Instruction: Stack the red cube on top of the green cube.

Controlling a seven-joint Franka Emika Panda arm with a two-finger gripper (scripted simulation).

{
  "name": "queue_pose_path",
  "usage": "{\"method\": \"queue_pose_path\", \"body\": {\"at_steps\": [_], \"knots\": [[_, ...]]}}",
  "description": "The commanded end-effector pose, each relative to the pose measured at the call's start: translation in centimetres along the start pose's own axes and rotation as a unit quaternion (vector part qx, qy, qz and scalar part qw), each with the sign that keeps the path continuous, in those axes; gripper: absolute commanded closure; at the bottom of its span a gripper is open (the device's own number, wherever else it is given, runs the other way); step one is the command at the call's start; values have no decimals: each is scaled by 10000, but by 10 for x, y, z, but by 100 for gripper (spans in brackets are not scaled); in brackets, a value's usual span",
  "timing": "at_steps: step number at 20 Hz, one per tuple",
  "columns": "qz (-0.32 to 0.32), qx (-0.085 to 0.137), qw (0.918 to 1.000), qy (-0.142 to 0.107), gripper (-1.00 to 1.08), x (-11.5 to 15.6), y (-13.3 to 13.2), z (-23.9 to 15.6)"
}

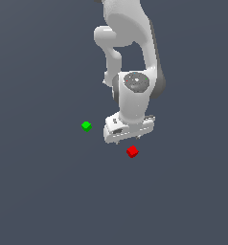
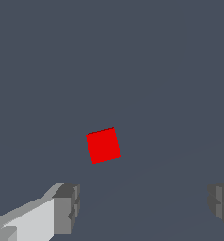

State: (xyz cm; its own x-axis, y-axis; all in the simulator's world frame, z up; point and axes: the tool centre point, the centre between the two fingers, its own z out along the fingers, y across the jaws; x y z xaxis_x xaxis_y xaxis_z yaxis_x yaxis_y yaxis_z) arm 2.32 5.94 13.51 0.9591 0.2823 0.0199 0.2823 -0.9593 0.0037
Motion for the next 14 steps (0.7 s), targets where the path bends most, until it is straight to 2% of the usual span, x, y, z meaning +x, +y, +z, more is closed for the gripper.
{"method": "queue_pose_path", "body": {"at_steps": [1,8,14], "knots": [[-348,16,9994,-27,-92,4,-9,19],[-1029,34,9947,-79,-92,11,-27,56],[-1216,33,9925,-96,-92,13,-32,66]]}}
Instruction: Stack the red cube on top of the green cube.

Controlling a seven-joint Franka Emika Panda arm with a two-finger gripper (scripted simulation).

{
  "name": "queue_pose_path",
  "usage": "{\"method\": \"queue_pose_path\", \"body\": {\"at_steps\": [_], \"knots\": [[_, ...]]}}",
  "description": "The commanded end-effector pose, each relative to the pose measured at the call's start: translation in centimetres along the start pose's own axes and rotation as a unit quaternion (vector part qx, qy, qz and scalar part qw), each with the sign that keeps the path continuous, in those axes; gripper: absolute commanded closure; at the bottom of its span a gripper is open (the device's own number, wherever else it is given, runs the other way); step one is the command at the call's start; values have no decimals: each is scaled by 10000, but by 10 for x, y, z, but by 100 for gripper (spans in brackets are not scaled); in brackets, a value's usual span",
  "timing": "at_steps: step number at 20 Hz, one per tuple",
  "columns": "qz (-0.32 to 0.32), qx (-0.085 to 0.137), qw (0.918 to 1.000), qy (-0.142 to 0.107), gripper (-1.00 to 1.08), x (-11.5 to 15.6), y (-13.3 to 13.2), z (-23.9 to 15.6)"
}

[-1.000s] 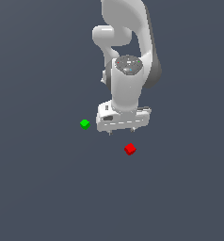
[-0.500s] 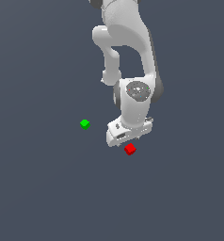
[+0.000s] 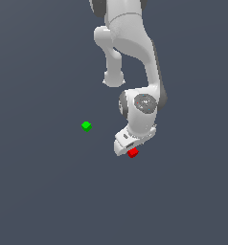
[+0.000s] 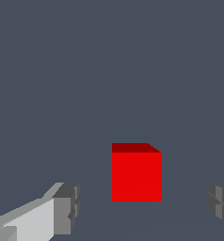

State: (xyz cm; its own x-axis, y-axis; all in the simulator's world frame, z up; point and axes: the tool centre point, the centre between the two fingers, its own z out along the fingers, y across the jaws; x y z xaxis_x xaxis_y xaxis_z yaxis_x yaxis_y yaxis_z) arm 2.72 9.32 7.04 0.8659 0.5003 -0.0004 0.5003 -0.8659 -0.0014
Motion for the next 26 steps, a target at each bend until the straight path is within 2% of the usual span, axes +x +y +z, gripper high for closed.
{"method": "queue_pose_path", "body": {"at_steps": [1,6,15,20,21,26], "knots": [[-26,-6,10000,2,-92,1,0,1],[-16,-3,10000,-1,-92,0,0,4],[-22,-6,10000,1,-92,-1,0,45],[-22,-6,10000,1,-92,0,0,51],[-22,-6,10000,1,108,0,0,51],[-22,-6,10000,1,108,0,0,51]]}}
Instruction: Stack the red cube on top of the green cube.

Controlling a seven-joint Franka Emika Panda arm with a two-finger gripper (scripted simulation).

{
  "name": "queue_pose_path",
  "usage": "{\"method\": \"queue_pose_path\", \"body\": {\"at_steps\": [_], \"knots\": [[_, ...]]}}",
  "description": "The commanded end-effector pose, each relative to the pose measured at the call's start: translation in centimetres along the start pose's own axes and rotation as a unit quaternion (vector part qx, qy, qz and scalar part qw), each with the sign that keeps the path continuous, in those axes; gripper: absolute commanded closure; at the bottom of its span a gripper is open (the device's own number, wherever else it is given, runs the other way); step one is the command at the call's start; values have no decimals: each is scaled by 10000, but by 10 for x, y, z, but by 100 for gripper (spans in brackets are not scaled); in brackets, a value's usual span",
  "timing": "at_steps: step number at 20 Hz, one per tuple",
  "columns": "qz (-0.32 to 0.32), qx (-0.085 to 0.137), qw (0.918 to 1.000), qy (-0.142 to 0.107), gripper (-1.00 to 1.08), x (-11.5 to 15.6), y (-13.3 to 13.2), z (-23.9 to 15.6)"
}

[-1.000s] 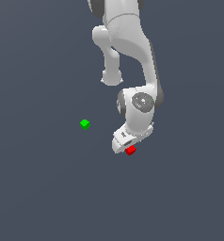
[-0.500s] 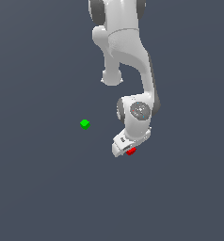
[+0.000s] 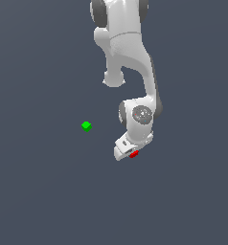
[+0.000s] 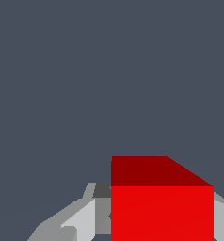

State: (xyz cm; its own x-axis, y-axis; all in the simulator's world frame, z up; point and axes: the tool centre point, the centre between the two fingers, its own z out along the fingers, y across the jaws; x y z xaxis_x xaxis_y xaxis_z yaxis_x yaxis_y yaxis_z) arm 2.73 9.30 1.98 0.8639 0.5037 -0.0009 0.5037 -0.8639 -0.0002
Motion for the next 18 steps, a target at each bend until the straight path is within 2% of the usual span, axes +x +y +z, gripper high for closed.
{"method": "queue_pose_path", "body": {"at_steps": [1,10,18], "knots": [[-2,0,10000,3,108,0,0,0],[-2,0,10000,3,108,0,0,-8],[-1,-3,10000,1,108,-1,0,-53]]}}
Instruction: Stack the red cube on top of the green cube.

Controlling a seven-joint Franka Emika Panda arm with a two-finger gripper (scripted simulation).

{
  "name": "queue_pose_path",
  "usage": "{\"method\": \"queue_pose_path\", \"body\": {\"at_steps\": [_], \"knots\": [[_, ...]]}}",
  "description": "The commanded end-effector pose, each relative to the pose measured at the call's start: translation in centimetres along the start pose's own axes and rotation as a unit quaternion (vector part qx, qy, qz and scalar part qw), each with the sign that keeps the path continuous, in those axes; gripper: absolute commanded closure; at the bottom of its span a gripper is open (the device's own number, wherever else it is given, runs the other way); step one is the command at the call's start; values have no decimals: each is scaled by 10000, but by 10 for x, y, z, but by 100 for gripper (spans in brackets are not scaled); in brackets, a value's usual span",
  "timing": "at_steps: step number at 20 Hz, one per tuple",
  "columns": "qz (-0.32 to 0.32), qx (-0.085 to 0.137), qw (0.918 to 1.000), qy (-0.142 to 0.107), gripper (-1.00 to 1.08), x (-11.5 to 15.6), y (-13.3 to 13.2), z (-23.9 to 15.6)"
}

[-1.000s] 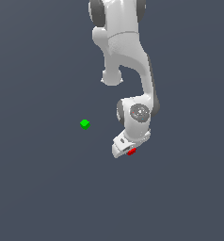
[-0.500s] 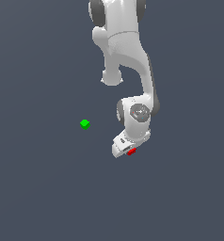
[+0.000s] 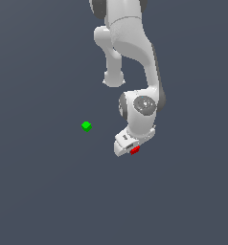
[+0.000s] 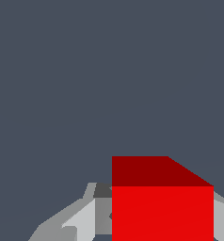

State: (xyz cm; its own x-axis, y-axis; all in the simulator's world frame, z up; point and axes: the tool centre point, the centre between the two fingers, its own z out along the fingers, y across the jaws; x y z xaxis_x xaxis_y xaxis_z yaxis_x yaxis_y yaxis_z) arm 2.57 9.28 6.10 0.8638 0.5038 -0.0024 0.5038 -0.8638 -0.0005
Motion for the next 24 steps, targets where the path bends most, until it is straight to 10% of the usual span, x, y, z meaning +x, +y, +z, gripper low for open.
{"method": "queue_pose_path", "body": {"at_steps": [1,24], "knots": [[-3,-4,10000,10,108,0,0,-19],[-2,-5,10000,16,108,-24,13,-52]]}}
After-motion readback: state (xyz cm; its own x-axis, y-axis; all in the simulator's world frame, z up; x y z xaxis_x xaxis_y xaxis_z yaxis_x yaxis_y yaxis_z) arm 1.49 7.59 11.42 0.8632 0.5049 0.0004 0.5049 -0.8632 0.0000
